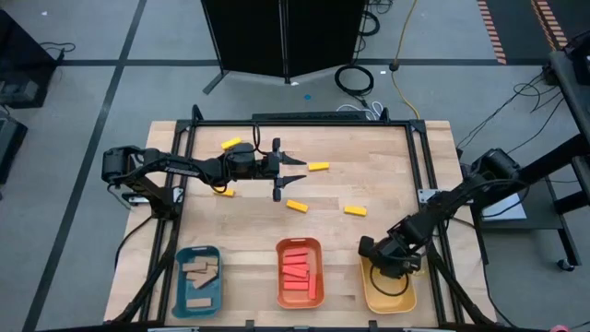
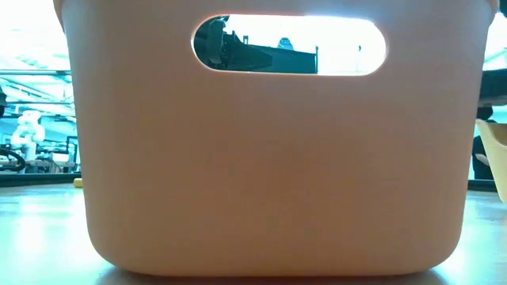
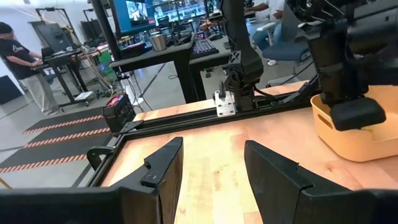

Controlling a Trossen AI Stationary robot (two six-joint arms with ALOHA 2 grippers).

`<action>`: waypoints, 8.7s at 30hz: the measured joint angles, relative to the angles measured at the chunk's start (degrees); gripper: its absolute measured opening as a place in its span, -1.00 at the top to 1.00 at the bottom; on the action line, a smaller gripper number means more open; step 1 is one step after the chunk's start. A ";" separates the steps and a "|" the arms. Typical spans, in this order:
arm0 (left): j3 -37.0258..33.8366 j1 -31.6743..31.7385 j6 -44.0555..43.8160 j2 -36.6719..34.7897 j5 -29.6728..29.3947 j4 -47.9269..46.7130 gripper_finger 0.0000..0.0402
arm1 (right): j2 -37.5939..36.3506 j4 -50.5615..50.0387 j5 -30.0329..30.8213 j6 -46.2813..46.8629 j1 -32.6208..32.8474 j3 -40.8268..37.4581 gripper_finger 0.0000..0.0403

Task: Sort blocks
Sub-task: Put the top right yellow block into the yellow bin, then put the bottom left yellow block into the yellow bin

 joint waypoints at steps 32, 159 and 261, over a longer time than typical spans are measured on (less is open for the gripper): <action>-0.02 0.00 1.29 0.01 -0.42 0.70 0.16 | 0.52 -3.73 -0.94 25.60 0.01 9.49 0.46; 58.45 37.65 -0.11 44.09 -22.91 -129.88 0.16 | 16.12 0.26 7.15 26.39 -40.17 28.22 0.04; 3.44 7.94 -2.14 -11.14 3.08 -74.18 0.53 | 16.10 -2.00 7.40 26.26 -38.27 28.20 0.04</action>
